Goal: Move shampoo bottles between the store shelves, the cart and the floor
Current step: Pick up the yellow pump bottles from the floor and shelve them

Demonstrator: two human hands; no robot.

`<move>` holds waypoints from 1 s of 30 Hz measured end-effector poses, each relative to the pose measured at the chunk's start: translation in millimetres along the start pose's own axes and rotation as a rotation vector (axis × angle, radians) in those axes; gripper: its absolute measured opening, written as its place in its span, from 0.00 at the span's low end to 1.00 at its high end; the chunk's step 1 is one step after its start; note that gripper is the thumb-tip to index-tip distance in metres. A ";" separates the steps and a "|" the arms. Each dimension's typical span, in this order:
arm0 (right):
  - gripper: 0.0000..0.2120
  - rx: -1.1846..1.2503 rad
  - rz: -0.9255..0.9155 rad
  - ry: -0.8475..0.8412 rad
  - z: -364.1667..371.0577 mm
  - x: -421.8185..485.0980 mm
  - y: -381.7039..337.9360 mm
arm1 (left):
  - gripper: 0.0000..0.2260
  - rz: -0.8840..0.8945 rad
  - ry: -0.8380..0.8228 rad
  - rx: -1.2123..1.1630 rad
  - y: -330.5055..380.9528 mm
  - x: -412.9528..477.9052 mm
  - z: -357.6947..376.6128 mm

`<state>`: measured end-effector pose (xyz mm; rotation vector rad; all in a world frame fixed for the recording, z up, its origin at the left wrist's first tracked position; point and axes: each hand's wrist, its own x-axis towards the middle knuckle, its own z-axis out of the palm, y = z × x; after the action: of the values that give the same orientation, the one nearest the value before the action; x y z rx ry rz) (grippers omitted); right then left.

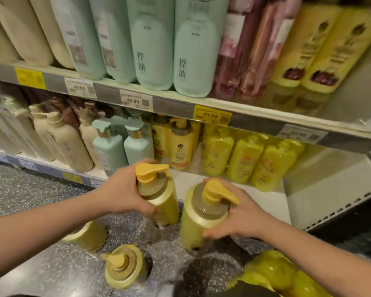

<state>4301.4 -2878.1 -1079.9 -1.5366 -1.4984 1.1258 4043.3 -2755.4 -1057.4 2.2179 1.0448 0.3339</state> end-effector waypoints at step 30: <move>0.44 -0.064 -0.290 0.765 -256.1 -81.0 -184.6 | 0.38 0.524 0.320 -0.141 299.6 89.7 -99.5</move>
<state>4471.2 -2921.1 -805.0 -1.4850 -1.1620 0.2584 4231.5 -2782.2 -789.9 2.3266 0.5484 0.9858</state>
